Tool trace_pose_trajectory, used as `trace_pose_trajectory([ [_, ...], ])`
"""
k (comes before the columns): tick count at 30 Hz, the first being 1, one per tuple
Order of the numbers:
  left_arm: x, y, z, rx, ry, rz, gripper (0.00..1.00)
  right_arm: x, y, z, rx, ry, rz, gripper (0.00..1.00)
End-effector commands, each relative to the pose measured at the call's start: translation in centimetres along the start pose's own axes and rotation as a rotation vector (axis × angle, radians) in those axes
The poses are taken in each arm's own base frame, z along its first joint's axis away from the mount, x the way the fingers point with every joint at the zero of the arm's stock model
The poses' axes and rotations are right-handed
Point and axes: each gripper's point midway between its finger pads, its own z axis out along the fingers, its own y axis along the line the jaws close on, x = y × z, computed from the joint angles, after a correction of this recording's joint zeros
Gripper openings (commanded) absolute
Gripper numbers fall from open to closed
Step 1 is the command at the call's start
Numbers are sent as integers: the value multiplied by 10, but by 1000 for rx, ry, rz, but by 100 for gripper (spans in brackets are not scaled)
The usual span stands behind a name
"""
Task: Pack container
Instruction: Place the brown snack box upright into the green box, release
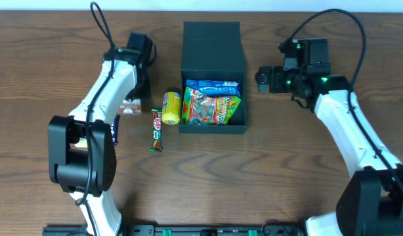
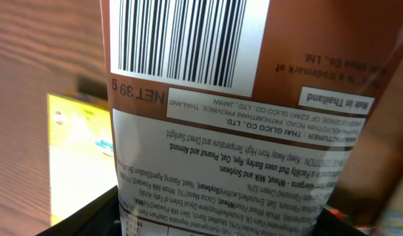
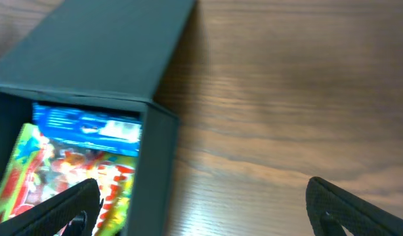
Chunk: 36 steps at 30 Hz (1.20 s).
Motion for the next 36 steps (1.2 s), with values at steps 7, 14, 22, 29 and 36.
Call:
trace_pose_trajectory([
  [7, -33, -68, -62, 146, -149, 29, 69, 0, -32, -10, 48, 12, 58, 99],
  [14, -1, -141, -87, 298, -122, 27, 69, 3, -38, -12, 58, 24, 73, 99],
  [22, 20, -171, -98, 327, -108, -21, 69, 7, -38, -12, 59, 40, 76, 99],
  [29, 36, -187, -79, 350, -19, -48, 69, 13, -39, -12, 61, 62, 81, 99],
  [36, 43, -191, -58, 317, 16, 33, 70, 18, -39, -12, 62, 83, 85, 99],
])
